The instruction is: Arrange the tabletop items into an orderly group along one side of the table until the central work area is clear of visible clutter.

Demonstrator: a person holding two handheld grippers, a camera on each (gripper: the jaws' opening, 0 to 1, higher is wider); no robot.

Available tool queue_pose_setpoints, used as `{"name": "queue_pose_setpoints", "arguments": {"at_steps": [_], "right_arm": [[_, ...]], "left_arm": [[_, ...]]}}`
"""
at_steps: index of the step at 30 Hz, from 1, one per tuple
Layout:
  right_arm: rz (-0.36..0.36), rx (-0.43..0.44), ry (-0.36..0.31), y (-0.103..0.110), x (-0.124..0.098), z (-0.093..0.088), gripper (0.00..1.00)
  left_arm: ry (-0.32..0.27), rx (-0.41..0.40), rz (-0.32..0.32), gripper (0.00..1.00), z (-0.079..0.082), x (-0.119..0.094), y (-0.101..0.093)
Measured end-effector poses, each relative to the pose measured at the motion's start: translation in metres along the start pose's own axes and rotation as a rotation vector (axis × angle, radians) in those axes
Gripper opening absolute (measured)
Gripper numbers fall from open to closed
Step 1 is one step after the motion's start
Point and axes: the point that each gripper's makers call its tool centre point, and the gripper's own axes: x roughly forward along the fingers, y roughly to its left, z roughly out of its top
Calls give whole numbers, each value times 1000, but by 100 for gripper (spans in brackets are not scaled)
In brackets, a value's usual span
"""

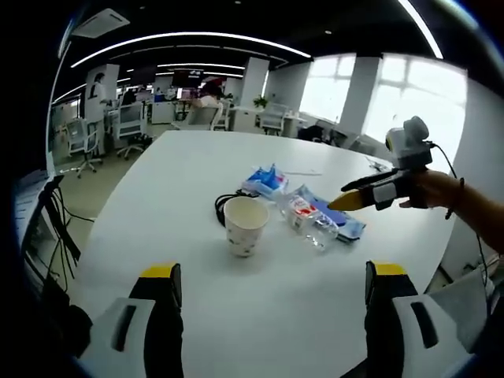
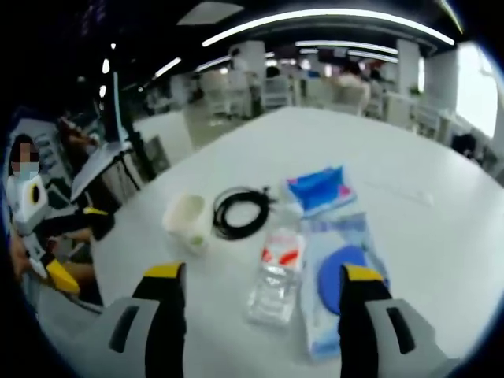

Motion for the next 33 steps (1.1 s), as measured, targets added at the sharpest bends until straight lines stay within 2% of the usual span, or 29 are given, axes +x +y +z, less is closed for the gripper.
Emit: {"name": "queue_pose_setpoints", "arguments": {"at_steps": [12, 19, 21, 29, 33], "right_arm": [[-22, 11, -18, -8, 19, 8, 71], [-16, 28, -2, -7, 36, 6, 69], [-15, 18, 8, -6, 39, 4, 66], [-26, 21, 18, -13, 53, 4, 61], [-41, -14, 65, -14, 59, -3, 61]], "left_arm": [[21, -1, 9, 97, -7, 5, 7], [28, -7, -1, 96, -10, 7, 5], [27, -6, -4, 96, -10, 6, 4], [28, -8, 0, 96, -10, 3, 7], [32, -10, 2, 96, -11, 3, 9]]}}
